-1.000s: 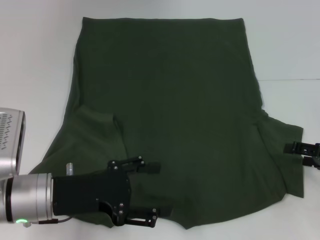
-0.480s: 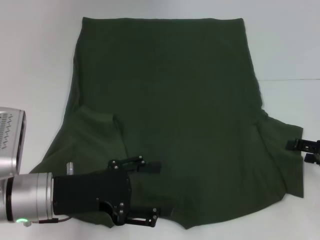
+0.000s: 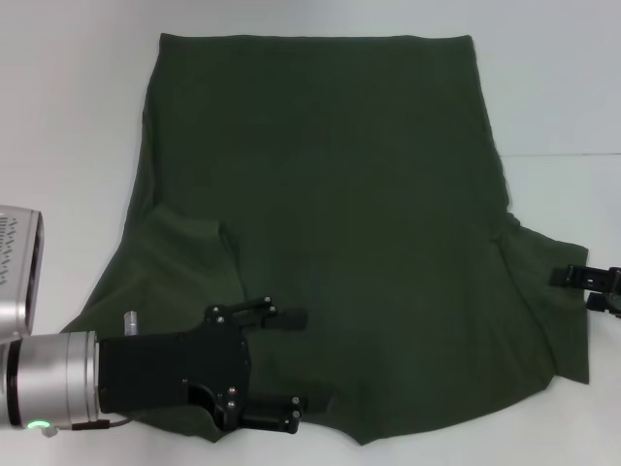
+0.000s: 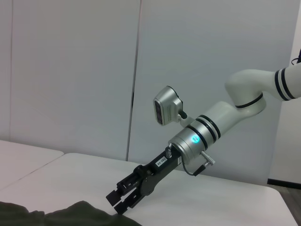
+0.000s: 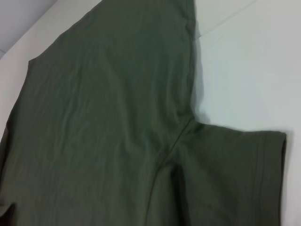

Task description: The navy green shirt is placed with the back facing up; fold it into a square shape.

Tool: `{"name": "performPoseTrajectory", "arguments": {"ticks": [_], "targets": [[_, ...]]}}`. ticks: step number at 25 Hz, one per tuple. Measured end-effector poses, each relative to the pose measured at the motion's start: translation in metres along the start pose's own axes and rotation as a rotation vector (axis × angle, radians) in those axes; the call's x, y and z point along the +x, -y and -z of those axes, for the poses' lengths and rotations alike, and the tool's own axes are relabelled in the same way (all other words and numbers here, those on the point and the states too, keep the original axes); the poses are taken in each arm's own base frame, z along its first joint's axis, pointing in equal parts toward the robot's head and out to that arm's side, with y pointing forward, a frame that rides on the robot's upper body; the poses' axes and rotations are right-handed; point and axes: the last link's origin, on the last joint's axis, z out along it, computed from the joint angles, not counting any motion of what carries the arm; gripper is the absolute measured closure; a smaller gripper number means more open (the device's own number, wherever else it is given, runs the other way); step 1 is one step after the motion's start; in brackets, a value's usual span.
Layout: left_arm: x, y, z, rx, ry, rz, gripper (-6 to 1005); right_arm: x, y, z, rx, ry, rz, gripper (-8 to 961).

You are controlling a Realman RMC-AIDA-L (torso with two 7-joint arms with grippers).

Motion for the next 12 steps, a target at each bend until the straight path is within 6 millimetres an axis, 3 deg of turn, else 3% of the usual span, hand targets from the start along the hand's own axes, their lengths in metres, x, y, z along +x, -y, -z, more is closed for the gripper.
{"name": "performPoseTrajectory", "arguments": {"ticks": [12], "targets": [[0.0007,0.0006,0.0002,-0.001,0.002,-0.003,76,0.0007,0.0032,0.0033,0.005,-0.004,-0.003,62]]}}
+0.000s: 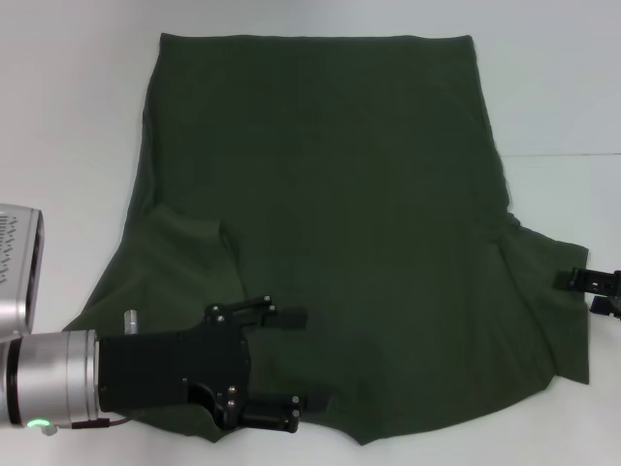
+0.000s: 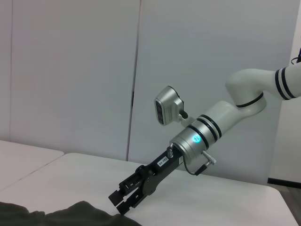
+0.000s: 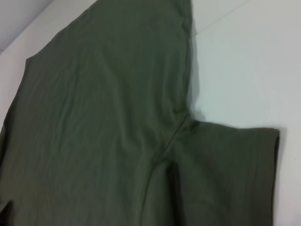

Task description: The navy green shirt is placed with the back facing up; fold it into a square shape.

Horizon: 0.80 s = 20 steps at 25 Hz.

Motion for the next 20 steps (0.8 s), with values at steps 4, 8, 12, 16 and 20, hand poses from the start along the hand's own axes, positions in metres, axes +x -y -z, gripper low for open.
{"name": "performPoseTrajectory", "arguments": {"ticks": [4,8,12,16,20], "targets": [[-0.0001,0.0,-0.0001,0.0,0.0,0.001,77,0.0009,0.0005,0.0,0.002,-0.002,0.0,62],[-0.0001,-0.0001,-0.0001,0.0,0.0,0.001,77,0.003,-0.0002,-0.0019,0.001,-0.006,0.002,62],[-0.0002,0.0003,-0.0001,0.002,0.001,0.001,77,0.0049,-0.0006,-0.0034,0.001,-0.012,0.002,62],[-0.0005,0.0011,-0.0001,0.008,0.002,0.001,77,0.0058,-0.001,-0.0047,0.0,-0.015,0.001,62],[-0.0004,0.0013,-0.0002,0.008,0.003,0.0,77,0.0052,-0.0027,-0.0059,-0.003,-0.016,0.003,63]]}}
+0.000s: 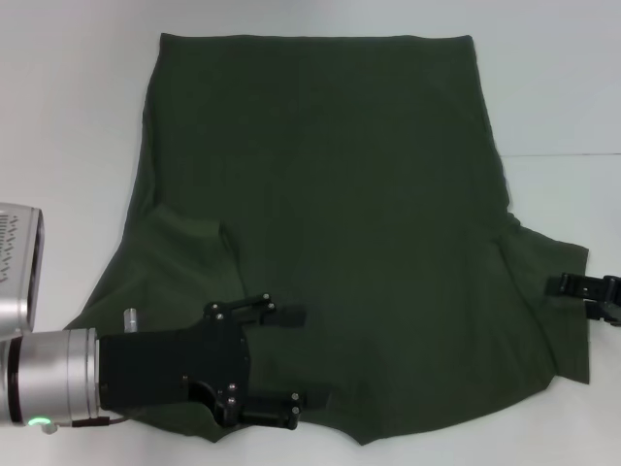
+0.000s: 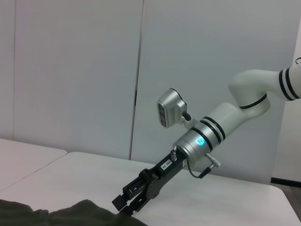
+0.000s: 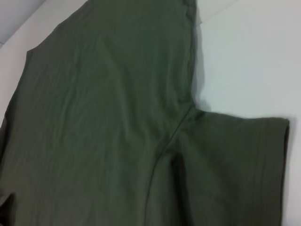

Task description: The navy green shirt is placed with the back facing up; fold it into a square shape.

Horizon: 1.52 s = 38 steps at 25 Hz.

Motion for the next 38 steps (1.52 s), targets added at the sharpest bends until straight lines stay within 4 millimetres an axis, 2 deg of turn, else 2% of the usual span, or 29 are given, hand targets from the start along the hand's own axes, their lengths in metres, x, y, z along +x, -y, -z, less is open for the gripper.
{"name": "performPoseTrajectory", "arguments": {"ticks": [12,23,25,31,36,38], "targets": [[0.0003,0.001,-0.0004,0.004,0.001,-0.001,77,-0.0013,-0.0023,-0.0014,-0.013,0.017,-0.016,63],[0.0009,0.0021,-0.0002,0.006,0.003,-0.004,76,0.0025,-0.0031,-0.005,-0.012,0.018,-0.02,258],[0.0009,0.0022,0.0001,0.006,0.004,-0.004,76,0.0031,-0.0027,-0.0048,-0.012,0.02,-0.024,503],[0.0008,0.0022,0.0003,0.006,0.004,-0.003,77,0.0041,-0.0022,-0.0056,-0.01,0.025,-0.029,718],[0.0008,0.0022,0.0004,0.006,0.004,-0.003,77,0.0064,-0.0012,-0.007,-0.004,0.032,-0.029,939],[0.0008,0.0022,0.0004,0.006,0.004,-0.003,78,0.0067,-0.0004,-0.0074,-0.001,0.042,-0.034,942]]}}
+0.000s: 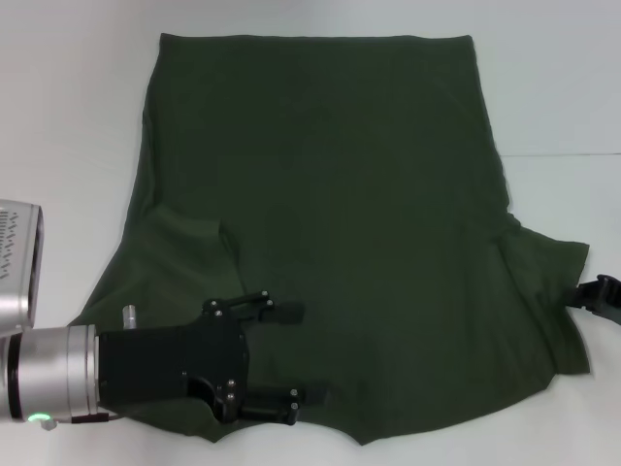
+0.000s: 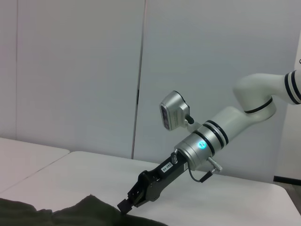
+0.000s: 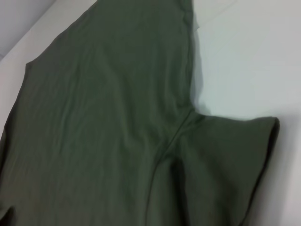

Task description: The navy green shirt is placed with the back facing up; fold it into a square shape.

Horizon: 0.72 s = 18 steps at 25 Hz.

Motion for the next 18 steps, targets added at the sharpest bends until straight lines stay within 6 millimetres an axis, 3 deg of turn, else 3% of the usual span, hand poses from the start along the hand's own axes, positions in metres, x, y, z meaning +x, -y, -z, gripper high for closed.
{"name": "performPoseTrajectory", "arguments": {"ticks": [18], "targets": [[0.0,-0.001,0.001,0.0,-0.01,0.004,77,-0.026,0.005,0.008,-0.011,0.203,-0.001,948]]}}
